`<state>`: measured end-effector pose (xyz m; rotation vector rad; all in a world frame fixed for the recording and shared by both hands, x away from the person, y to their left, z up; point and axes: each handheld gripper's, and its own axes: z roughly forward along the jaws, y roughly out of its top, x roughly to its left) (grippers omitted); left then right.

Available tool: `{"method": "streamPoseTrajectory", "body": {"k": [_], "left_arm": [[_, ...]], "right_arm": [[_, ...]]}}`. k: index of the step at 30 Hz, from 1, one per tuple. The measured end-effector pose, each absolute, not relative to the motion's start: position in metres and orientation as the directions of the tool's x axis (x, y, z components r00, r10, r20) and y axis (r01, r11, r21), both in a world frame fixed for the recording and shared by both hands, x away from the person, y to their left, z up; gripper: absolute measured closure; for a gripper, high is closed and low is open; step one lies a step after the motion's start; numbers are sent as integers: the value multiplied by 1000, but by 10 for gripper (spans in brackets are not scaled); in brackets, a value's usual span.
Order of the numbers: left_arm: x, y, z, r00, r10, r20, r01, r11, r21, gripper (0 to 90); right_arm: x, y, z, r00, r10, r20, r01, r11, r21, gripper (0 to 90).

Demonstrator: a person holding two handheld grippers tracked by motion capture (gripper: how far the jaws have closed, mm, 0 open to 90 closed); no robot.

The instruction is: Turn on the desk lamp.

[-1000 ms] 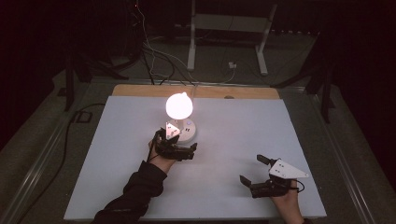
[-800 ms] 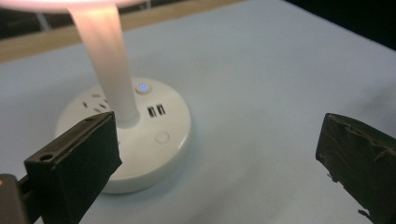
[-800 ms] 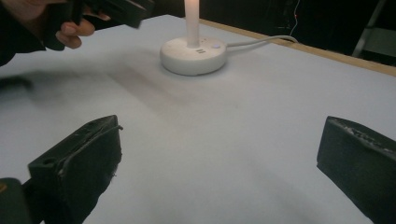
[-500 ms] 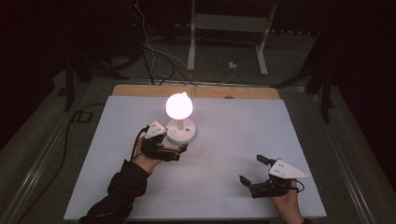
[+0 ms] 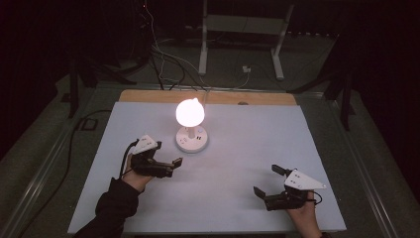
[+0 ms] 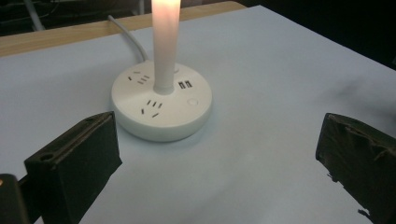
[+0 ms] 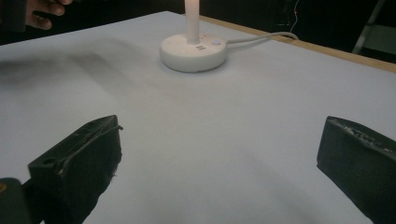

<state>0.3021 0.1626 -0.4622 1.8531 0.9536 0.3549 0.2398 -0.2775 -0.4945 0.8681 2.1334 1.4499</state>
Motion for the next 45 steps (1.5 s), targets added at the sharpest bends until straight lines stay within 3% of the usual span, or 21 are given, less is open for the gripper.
{"method": "streamPoseTrajectory", "body": {"k": [16,28,45], "left_arm": [[266,206,-483,641,753,-150,469,-229,853,3],[255,230,-501,606,779,-161,550,-265,792,3],[256,218,-510,627,757,-181,560,-278,780,4]], "right_arm": [[240,-276,-496,-721,693,5,267,271,925,0],[241,-275,-497,-723,690,9,276,277,920,0],[241,-275,-497,-724,690,6,275,280,920,0]]}}
